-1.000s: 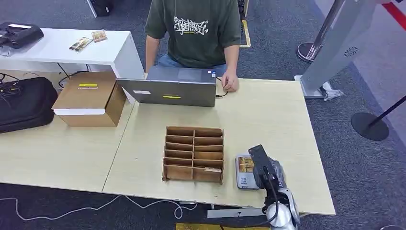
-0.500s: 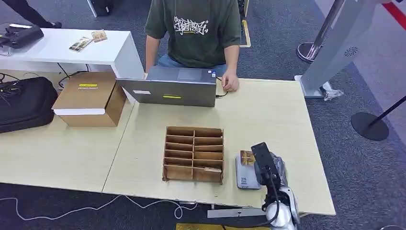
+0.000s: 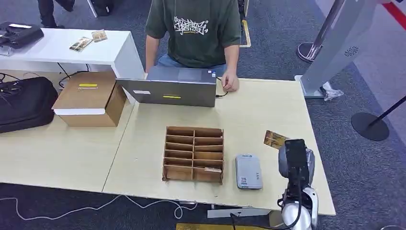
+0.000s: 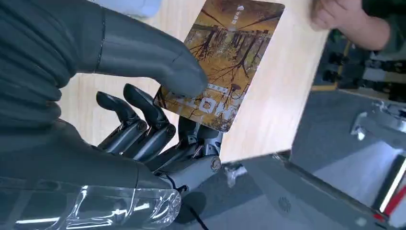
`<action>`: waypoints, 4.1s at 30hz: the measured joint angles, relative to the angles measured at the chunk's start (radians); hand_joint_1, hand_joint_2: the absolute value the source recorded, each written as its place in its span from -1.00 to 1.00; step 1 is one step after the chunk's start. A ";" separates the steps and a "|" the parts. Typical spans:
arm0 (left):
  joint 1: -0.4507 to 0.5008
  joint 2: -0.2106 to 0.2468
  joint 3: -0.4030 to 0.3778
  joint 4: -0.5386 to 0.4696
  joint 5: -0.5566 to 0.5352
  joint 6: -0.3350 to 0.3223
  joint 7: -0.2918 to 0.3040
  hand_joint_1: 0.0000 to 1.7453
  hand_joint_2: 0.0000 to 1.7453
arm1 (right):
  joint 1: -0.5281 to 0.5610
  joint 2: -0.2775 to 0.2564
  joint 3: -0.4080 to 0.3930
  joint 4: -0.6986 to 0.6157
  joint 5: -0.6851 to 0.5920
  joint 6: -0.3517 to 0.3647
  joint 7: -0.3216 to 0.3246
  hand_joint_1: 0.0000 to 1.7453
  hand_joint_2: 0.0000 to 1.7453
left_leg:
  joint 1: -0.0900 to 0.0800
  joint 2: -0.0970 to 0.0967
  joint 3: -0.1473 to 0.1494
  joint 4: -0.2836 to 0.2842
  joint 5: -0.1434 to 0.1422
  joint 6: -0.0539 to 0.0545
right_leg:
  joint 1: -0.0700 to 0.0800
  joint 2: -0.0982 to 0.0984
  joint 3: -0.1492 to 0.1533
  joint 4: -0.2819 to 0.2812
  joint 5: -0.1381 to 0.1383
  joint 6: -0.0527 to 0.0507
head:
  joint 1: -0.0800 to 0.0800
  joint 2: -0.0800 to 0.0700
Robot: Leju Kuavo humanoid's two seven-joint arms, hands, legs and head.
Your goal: Pass the card to the sensor for recognition and then transmit it.
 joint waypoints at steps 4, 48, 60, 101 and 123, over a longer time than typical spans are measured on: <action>0.000 -0.002 0.000 0.000 0.001 0.001 0.000 -1.00 -1.00 | 0.009 0.001 -0.011 -0.031 0.008 -0.022 -0.015 1.00 1.00 | 0.000 0.000 0.000 0.000 0.000 0.000 | 0.000 0.000 0.000 0.000 0.000 0.000 | 0.000 0.000; 0.000 -0.019 0.000 0.000 -0.003 0.008 -0.019 -1.00 -1.00 | 0.077 0.095 -0.310 -0.327 0.934 -0.412 -0.280 1.00 1.00 | 0.000 0.000 0.000 0.000 0.000 0.000 | 0.000 0.000 0.001 0.000 0.000 0.000 | 0.000 0.000; 0.000 -0.010 0.000 0.000 -0.015 0.003 -0.021 -1.00 -1.00 | 0.035 0.094 -0.355 -0.291 0.934 -0.411 -0.531 1.00 1.00 | 0.000 -0.001 -0.001 0.000 0.000 0.000 | 0.000 -0.001 0.001 0.000 0.000 0.000 | 0.000 0.000; -0.022 0.027 0.000 -0.014 -0.161 -0.010 0.000 -1.00 -1.00 | -0.770 -0.355 0.622 0.474 0.935 -0.410 0.600 1.00 1.00 | 0.000 -0.002 -0.003 0.000 0.007 -0.001 | 0.000 0.000 -0.002 0.001 0.007 -0.001 | 0.000 0.000; -0.024 0.031 0.000 -0.024 -0.190 -0.008 0.002 -1.00 -1.00 | -1.068 -0.230 0.863 1.135 0.934 -0.411 0.497 1.00 1.00 | 0.000 -0.002 -0.004 0.001 0.007 0.000 | 0.000 -0.001 -0.002 0.000 0.007 -0.001 | 0.000 0.000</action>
